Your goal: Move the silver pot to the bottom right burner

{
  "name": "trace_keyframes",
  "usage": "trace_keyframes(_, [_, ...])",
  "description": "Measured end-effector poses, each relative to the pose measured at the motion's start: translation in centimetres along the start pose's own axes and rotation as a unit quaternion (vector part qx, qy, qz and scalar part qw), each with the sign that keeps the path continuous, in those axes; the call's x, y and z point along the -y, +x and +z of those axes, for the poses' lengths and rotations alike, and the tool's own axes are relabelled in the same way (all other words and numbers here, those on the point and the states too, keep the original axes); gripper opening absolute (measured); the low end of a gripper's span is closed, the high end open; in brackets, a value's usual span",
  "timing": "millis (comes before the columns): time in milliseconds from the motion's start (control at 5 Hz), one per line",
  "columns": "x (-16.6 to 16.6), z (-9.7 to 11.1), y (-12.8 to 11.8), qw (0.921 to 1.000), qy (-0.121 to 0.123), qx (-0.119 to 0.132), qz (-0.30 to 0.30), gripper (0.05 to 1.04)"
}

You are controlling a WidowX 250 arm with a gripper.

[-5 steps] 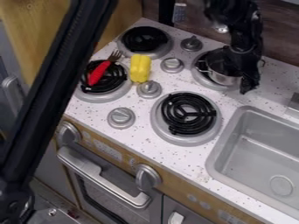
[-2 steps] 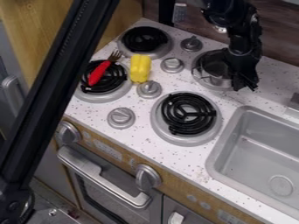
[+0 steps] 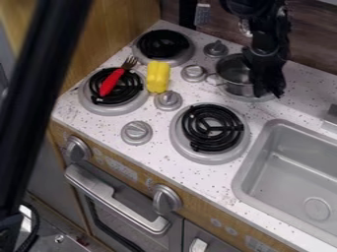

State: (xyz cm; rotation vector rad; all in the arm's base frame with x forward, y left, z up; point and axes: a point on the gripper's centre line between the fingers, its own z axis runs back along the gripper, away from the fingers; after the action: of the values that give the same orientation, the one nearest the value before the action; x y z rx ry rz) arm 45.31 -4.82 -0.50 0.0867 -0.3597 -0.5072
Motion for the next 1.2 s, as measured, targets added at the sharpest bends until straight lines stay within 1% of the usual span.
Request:
trace_keyframes(200, [0.4,1.6,-2.7,0.9989,0.022,-0.032,0.028,0.069])
trace_keyframes(400, [1.6,1.7,-5.4,0.9968,0.019,-0.065,0.044,0.069])
trace_keyframes(600, [3.8,1.5,-7.1,0.995,0.01,-0.089,0.044,0.069])
trace_keyframes(800, [5.8,0.9,-9.4,0.9919,-0.007,-0.115,0.053,0.069])
trace_keyframes(1000, [6.5,0.8,-10.1,0.9904,-0.018,-0.117,0.072,0.069])
trace_keyframes(1200, [6.9,0.7,-9.9,0.9897,-0.03,-0.108,0.089,0.082])
